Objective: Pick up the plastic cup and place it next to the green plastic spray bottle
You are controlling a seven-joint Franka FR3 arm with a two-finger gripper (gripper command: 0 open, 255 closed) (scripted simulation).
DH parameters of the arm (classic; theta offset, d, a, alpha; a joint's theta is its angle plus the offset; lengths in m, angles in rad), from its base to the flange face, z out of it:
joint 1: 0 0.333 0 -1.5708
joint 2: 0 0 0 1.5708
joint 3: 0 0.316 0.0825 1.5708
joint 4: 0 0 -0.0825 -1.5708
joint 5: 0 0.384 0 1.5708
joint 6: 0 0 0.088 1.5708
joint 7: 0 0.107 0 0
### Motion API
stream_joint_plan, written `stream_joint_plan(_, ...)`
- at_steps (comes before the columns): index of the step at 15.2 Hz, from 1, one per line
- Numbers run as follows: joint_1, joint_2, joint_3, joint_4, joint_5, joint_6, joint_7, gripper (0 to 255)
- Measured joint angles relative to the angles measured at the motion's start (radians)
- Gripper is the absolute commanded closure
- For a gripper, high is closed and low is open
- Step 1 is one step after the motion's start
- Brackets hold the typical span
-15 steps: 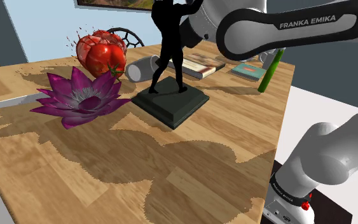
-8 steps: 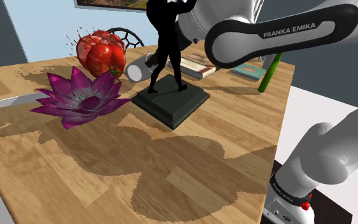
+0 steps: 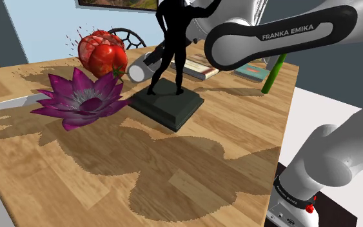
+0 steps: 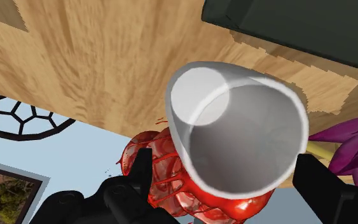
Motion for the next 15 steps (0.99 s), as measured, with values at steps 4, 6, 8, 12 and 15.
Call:
stream_joint_plan(4,-0.001,0.001,-0.011,-0.017,0.005,0.081,-0.009,255)
stream_joint_plan(6,0.01,-0.024,-0.029,-0.03,0.021,-0.017,-0.026,255)
stream_joint_plan(8,0.014,-0.038,-0.032,-0.043,0.027,-0.046,-0.028,255)
stream_joint_plan(12,0.001,-0.011,-0.016,-0.001,0.007,-0.074,-0.01,255)
stream_joint_plan(15,0.003,-0.01,-0.019,0.027,0.011,-0.114,-0.014,255)
